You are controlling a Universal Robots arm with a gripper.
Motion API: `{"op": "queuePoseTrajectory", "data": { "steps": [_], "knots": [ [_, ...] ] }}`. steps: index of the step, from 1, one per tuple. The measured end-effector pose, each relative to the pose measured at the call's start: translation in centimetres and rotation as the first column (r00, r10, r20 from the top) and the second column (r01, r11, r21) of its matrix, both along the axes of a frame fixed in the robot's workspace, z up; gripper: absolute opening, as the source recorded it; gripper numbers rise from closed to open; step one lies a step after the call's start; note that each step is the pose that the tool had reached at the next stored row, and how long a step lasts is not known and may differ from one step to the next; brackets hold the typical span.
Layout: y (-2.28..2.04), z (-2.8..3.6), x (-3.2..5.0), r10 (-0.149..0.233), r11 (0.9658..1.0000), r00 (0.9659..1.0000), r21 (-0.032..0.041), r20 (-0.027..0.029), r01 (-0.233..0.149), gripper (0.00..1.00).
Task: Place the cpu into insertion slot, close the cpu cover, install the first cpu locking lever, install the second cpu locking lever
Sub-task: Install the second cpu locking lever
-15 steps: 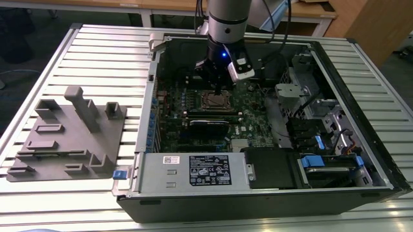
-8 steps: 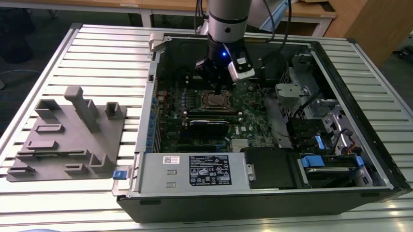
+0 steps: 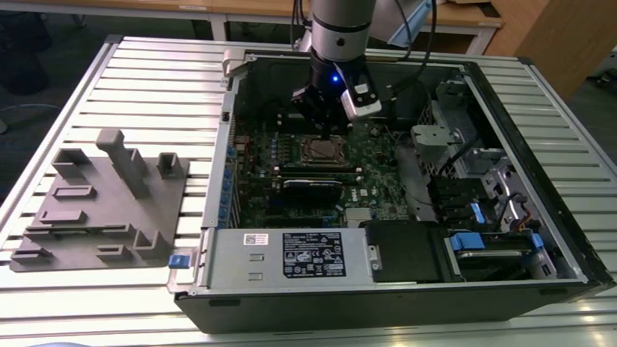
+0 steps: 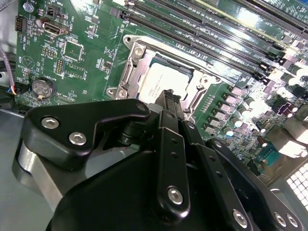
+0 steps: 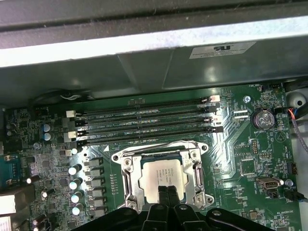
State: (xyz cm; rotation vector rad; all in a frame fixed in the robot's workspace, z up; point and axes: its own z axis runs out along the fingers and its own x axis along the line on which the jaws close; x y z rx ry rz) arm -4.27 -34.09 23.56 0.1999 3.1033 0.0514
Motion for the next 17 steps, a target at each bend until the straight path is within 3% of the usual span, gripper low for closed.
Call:
{"op": "queuePoseTrajectory", "data": {
  "steps": [17],
  "knots": [
    [0.00, 0.33, 0.00, 0.000, 1.0000, 1.0000, -0.0004, -0.0002, 0.000, 0.11]
  ]
}}
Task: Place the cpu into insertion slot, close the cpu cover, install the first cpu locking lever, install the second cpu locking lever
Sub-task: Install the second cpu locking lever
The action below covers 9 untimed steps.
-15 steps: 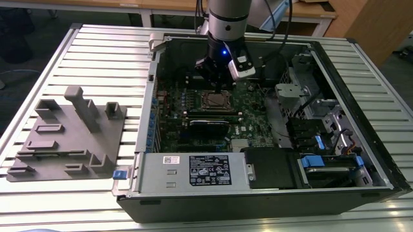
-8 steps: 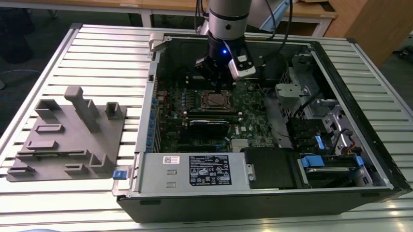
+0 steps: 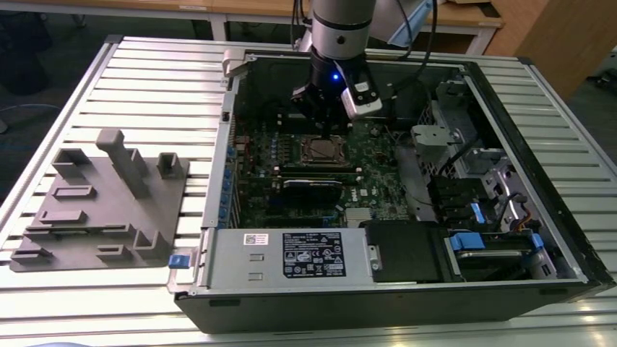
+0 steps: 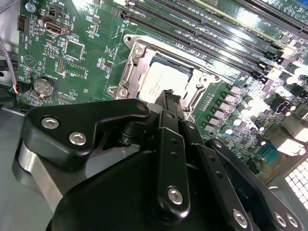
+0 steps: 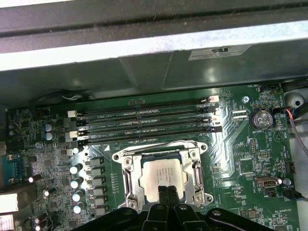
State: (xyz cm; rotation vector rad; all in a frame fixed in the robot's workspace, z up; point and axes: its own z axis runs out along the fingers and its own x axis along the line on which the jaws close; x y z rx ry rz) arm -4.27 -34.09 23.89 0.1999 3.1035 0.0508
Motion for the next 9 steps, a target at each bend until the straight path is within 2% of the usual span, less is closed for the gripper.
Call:
{"op": "queuePoseTrajectory", "data": {
  "steps": [9],
  "knots": [
    [-0.05, 0.16, 0.01, 0.000, 1.0000, 1.0000, 0.0003, 0.0000, 0.000, 0.11]
  ]
}}
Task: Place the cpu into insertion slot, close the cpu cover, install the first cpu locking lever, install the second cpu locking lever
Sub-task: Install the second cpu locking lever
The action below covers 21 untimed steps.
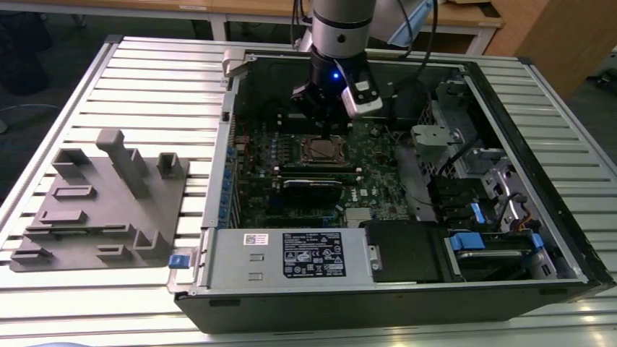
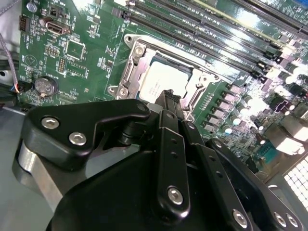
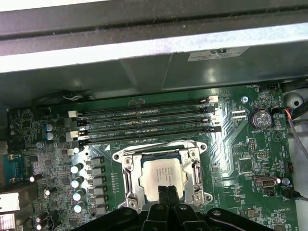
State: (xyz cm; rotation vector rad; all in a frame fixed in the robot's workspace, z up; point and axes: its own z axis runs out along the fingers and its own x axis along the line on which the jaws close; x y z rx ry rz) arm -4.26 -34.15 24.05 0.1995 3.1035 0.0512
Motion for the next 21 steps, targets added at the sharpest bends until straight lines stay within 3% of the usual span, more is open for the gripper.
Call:
{"op": "queuePoseTrajectory", "data": {
  "steps": [21],
  "knots": [
    [-2.61, 0.00, -0.01, 0.000, 1.0000, 1.0000, -0.0011, 0.0000, 0.000, 0.11]
  ]
}}
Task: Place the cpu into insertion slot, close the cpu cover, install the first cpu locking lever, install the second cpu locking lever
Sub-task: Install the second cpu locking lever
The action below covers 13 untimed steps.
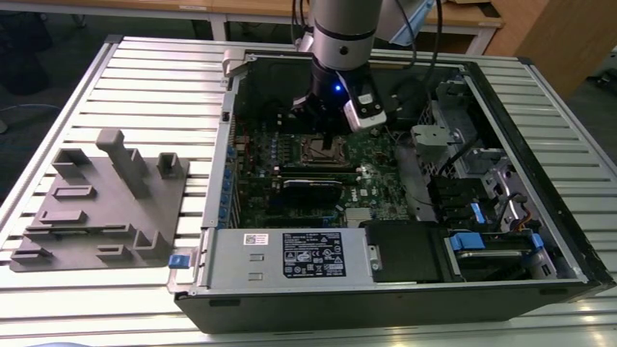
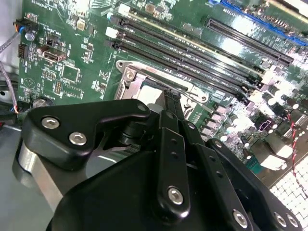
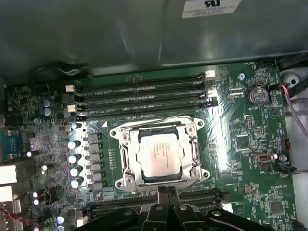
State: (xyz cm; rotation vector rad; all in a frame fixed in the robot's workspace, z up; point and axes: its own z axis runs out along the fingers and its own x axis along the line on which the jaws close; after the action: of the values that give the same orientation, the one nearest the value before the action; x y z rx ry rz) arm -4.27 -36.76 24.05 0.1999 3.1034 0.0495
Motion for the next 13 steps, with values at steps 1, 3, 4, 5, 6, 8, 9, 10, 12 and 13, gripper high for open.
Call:
{"op": "queuePoseTrajectory", "data": {
  "steps": [1, 3, 4, 5, 6, 8, 9, 10, 12, 13],
  "knots": [
    [-0.03, 0.00, 0.00, 0.000, 1.0000, 1.0000, -0.0002, 0.0001, 0.000, 0.11],
    [-0.10, -0.01, 0.00, 0.000, 1.0000, 1.0000, -0.0006, 0.0001, 0.000, 0.11],
    [-0.11, -0.01, 0.00, 0.000, 1.0000, 1.0000, -0.0006, 0.0001, 0.000, 0.11],
    [-0.11, 0.00, 0.00, 0.000, 1.0000, 1.0000, -0.0007, 0.0001, 0.000, 0.11],
    [-0.13, 0.00, 0.00, 0.000, 1.0000, 1.0000, -0.0008, 0.0000, 0.000, 0.11],
    [-0.19, 0.00, -0.06, 0.001, 1.0000, 1.0000, -0.0008, 0.0002, -0.001, 0.11],
    [-0.23, 0.00, -0.14, 0.002, 1.0000, 1.0000, -0.0009, 0.0008, -0.002, 0.11],
    [-0.29, 0.00, -0.24, 0.004, 1.0000, 1.0000, -0.0009, 0.0016, -0.004, 0.11],
    [-0.39, 0.00, -0.30, 0.014, 0.9999, 0.9999, -0.0009, 0.0022, -0.014, 0.11],
    [-0.39, -0.01, -0.30, 0.022, 0.9998, 0.9997, -0.0012, 0.0022, -0.022, 0.11]
  ]
}}
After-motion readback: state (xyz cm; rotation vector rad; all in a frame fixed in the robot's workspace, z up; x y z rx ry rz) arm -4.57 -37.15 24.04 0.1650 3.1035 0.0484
